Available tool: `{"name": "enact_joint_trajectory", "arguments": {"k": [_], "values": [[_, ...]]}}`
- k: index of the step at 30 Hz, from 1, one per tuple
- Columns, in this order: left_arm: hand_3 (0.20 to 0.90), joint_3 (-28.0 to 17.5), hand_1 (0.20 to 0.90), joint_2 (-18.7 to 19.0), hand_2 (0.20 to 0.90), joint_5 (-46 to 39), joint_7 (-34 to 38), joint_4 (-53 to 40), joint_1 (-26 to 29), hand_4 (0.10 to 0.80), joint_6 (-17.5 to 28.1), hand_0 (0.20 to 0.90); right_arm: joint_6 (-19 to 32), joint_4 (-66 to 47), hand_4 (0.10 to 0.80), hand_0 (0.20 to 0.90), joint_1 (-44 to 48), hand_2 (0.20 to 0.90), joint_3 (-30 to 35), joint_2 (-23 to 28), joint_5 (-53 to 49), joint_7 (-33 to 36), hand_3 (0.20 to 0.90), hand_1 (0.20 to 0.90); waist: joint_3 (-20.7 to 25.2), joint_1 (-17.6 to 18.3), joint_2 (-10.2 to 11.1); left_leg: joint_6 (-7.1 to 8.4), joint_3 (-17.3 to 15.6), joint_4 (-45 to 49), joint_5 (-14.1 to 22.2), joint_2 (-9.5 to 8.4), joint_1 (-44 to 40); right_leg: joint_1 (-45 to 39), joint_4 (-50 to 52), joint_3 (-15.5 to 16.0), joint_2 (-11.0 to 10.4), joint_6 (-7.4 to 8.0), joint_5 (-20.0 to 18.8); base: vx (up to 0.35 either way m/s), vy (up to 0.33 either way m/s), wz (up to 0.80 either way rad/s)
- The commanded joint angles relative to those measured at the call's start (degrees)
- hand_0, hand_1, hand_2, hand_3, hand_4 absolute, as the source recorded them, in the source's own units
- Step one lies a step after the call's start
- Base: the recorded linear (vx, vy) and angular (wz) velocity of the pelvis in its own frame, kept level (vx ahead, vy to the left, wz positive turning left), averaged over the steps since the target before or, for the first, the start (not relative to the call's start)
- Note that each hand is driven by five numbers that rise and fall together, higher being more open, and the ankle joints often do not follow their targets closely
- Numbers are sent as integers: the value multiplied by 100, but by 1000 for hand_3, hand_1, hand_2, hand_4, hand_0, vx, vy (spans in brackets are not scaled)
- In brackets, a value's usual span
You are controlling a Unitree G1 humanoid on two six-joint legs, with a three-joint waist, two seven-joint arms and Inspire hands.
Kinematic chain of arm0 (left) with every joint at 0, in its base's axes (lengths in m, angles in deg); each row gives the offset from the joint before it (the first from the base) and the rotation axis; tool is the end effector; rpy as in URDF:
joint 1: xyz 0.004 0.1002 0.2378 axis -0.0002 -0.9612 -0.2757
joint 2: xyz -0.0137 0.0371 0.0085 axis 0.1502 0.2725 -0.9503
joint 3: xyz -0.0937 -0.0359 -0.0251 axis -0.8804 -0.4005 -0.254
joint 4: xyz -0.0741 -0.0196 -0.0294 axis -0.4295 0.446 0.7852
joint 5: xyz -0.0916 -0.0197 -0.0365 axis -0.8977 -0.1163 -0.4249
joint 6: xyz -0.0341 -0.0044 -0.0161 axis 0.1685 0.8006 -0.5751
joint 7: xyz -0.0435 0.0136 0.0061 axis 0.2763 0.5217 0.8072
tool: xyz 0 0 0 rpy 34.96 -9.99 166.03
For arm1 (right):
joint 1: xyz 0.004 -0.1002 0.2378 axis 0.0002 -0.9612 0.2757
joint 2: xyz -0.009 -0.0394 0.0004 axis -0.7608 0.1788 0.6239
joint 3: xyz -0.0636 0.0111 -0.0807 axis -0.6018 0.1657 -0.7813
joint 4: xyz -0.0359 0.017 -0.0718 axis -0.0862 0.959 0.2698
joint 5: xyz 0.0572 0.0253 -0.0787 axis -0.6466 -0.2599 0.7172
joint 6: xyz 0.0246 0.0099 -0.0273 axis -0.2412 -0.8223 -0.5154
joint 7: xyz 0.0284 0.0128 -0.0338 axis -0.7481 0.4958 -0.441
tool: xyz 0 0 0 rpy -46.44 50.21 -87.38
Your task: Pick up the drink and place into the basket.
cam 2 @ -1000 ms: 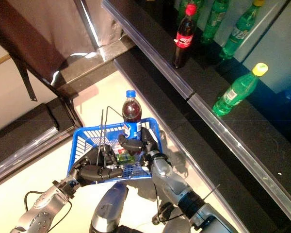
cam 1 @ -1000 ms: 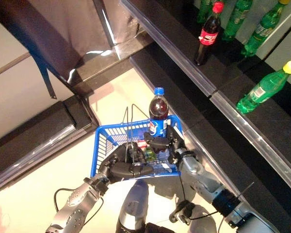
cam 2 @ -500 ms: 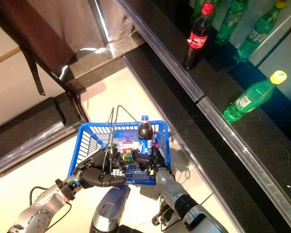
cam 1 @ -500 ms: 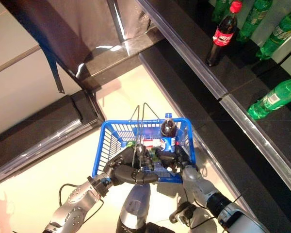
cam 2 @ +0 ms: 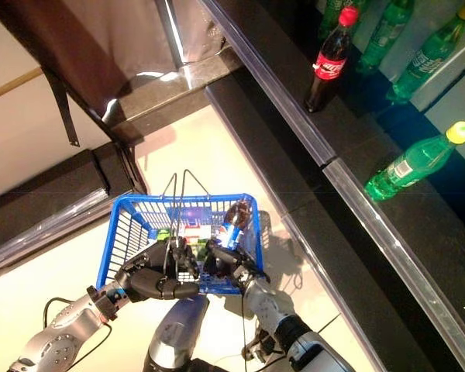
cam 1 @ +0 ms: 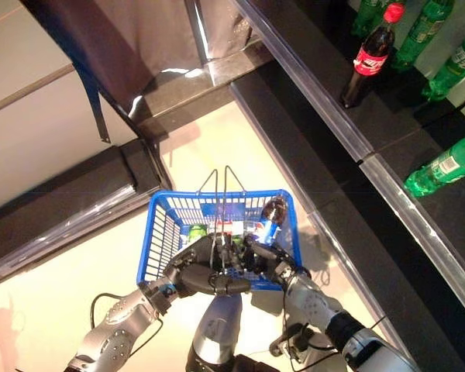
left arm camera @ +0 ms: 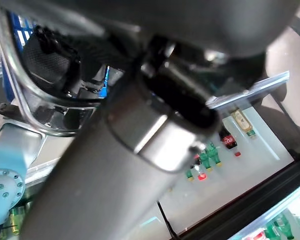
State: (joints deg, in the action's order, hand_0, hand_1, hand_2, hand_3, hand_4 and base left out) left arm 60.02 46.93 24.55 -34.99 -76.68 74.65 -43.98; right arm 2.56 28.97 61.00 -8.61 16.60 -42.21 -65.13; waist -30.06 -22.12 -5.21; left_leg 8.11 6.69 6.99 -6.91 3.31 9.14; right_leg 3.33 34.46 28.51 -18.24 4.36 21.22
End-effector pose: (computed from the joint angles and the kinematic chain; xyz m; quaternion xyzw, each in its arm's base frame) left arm 0.1713 0.2087 0.0419 -0.2165 0.0930 -0.3682 0.8994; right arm 0.2330 -0.1102 -0.0238 0.3109 0.2946 0.0817 0.8999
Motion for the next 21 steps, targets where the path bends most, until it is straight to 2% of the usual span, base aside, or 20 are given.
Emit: {"name": "enact_joint_trajectory", "arguments": {"k": [1,5,10,21], "values": [[200,-406,300,-698,300,-872,-1291,-2349,790,100,1356,300,-42,-182,100,300,78,300,-147,-896,-712,-895,200,300,559,42,-148,-340,-29,669,554,-368,82,-446,-1483,4,410,-243,-1346,0,0,0],[200,-390,300,-707,300,-886,-1253,-2356,730,100,1443,300,-469,-406,100,300,-129,300,-286,-904,-595,-1310,200,300,530,100,-168,-364,-51,603,530,-377,80,-376,-1491,-27,401,-218,-1377,-15,16,-2],[200,-303,300,-717,300,-866,-1284,-2313,693,100,1537,300,-743,-627,100,300,-307,300,-656,-801,-115,-1618,200,300,529,113,-156,-377,-70,570,496,-370,94,-338,-1491,-13,384,-204,-1399,-10,7,-2],[200,-230,300,-595,300,-929,-1231,-2334,698,100,1619,300,-1302,-355,100,300,-241,300,-633,-720,-79,-1915,200,300,498,90,-173,-411,-64,491,445,-387,111,-251,-1443,28,362,-204,-1427,0,0,0]]}}
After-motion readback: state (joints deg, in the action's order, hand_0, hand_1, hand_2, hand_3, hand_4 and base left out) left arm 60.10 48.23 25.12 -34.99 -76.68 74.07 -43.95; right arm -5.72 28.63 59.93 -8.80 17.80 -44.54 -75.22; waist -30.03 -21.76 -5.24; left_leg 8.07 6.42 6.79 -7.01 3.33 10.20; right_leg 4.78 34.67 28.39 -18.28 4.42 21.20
